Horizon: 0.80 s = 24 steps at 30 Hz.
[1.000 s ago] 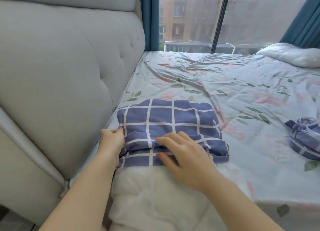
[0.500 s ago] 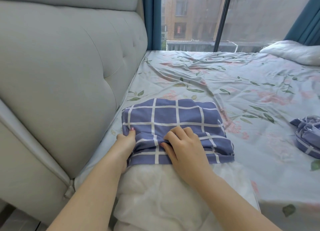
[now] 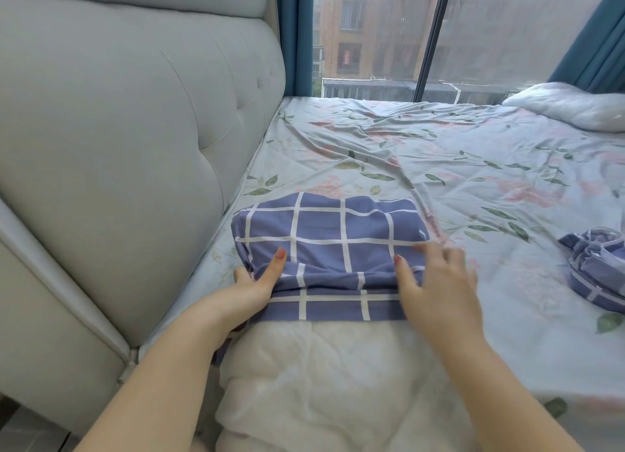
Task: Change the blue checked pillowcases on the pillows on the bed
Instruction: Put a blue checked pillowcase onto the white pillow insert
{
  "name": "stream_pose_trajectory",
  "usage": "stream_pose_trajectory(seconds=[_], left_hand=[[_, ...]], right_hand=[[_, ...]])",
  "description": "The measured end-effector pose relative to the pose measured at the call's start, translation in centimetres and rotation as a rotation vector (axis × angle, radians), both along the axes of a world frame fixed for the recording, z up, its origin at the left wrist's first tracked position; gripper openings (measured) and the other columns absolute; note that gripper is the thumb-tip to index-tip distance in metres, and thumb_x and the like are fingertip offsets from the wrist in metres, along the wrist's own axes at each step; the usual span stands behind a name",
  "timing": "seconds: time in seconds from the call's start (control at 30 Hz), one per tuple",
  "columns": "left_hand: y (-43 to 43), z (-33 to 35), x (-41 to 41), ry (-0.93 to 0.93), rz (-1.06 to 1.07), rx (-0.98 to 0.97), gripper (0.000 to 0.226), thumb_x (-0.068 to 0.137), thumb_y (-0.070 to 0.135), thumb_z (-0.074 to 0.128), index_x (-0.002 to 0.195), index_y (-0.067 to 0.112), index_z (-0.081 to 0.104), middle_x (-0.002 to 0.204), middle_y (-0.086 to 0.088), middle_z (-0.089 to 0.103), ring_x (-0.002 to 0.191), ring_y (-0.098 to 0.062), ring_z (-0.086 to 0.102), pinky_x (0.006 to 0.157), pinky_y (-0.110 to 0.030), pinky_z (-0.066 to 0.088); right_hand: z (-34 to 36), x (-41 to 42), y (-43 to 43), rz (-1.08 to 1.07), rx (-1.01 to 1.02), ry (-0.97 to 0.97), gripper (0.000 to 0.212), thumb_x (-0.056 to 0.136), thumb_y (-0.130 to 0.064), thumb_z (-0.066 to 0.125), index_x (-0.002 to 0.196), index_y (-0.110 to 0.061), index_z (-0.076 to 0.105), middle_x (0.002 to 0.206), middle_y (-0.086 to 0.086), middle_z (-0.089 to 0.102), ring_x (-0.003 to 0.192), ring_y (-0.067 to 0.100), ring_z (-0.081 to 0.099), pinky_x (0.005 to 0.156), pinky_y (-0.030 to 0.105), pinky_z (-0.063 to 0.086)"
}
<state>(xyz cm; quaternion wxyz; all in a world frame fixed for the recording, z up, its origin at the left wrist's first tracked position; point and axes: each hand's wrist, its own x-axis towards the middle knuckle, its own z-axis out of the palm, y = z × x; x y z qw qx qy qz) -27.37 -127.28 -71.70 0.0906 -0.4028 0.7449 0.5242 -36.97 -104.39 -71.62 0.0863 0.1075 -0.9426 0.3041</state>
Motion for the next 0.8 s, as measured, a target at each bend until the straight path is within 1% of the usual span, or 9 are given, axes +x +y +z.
stream_pose_trajectory(seconds=[0.07,0.13,0.27,0.43,0.5,0.6,0.7,0.77,0.8], left_hand=[[0.3,0.5,0.3,-0.024,-0.005,0.011,0.121,0.063,0.091,0.030,0.158,0.025,-0.004,0.163,-0.005,0.018,0.144,-0.035,0.028,0.114,-0.045,0.028],[0.4,0.4,0.4,-0.019,-0.016,0.004,0.118,0.066,0.091,0.030,0.158,0.024,-0.003,0.163,-0.005,0.019,0.145,-0.033,0.028,0.115,-0.044,0.026],[1.5,0.7,-0.2,0.152,0.088,-0.020,0.125,0.057,0.092,0.026,0.157,0.019,0.009,0.160,-0.004,0.028,0.142,-0.030,0.033,0.118,-0.042,0.026],[2.4,2.6,-1.7,0.711,0.276,-0.013,0.093,0.070,0.084,0.023,0.144,0.029,0.036,0.128,0.016,0.046,0.111,-0.002,0.049,0.087,-0.016,0.039],[1.0,2.4,-2.6,0.756,0.302,0.049,0.096,0.067,0.093,0.028,0.140,0.030,0.040,0.129,0.015,0.052,0.112,-0.003,0.053,0.089,-0.021,0.043],[-0.1,1.2,-3.4,0.601,0.260,0.077,0.108,0.061,0.099,0.028,0.141,0.027,0.040,0.135,0.004,0.053,0.118,-0.019,0.055,0.104,-0.043,0.045],[-1.1,-1.0,-3.9,0.431,0.291,0.046,0.123,0.051,0.104,0.022,0.140,0.021,0.042,0.135,0.001,0.053,0.119,-0.025,0.054,0.107,-0.047,0.041],[-2.4,-3.0,-4.4,0.422,0.314,0.010,0.138,0.029,0.110,0.019,0.134,0.026,0.051,0.130,-0.003,0.061,0.116,-0.026,0.058,0.105,-0.048,0.044],[-2.7,-3.4,-4.6,0.449,0.336,-0.036,0.127,0.034,0.109,0.022,0.125,0.027,0.055,0.125,-0.003,0.064,0.113,-0.026,0.060,0.103,-0.048,0.045]], right_hand=[[-0.7,-1.5,2.3,-0.058,0.047,-0.422,0.060,0.092,-0.064,0.038,0.141,-0.029,0.036,0.136,0.010,0.039,0.119,0.038,0.046,0.096,0.044,0.039],[-1.5,-2.5,3.4,0.002,-0.050,-0.606,0.067,0.088,-0.072,0.031,0.135,-0.025,0.043,0.135,0.010,0.049,0.119,0.031,0.050,0.096,0.038,0.038],[-0.1,-2.8,2.8,-0.032,-0.501,-0.554,0.033,0.102,-0.048,0.037,0.108,-0.023,0.058,0.112,-0.001,0.057,0.106,0.023,0.054,0.093,0.031,0.039],[2.0,-3.7,2.8,0.072,-0.997,-0.505,0.027,0.100,-0.023,0.046,0.097,-0.016,0.071,0.081,-0.002,0.076,0.076,0.016,0.070,0.066,0.026,0.054],[2.2,-5.1,2.8,0.111,-1.053,-0.502,0.029,0.102,-0.028,0.043,0.099,-0.017,0.069,0.083,-0.004,0.076,0.077,0.012,0.071,0.068,0.025,0.055],[0.9,-6.4,2.6,0.119,-0.592,-0.427,0.048,0.099,-0.051,0.041,0.135,-0.022,0.057,0.135,-0.002,0.059,0.127,0.020,0.054,0.111,0.037,0.034],[-0.1,-5.3,2.2,0.152,-0.104,-0.110,0.035,0.101,-0.028,0.046,0.131,-0.015,0.058,0.134,0.009,0.055,0.132,0.027,0.042,0.105,0.032,0.028],[0.8,-3.1,1.3,0.200,-0.225,0.082,0.020,0.098,-0.022,0.053,0.110,-0.014,0.067,0.115,0.005,0.057,0.116,0.024,0.050,0.094,0.028,0.032],[1.0,-2.3,0.7,0.244,-0.275,0.129,0.015,0.097,-0.022,0.056,0.101,-0.015,0.068,0.112,0.002,0.057,0.112,0.021,0.050,0.091,0.026,0.031]])
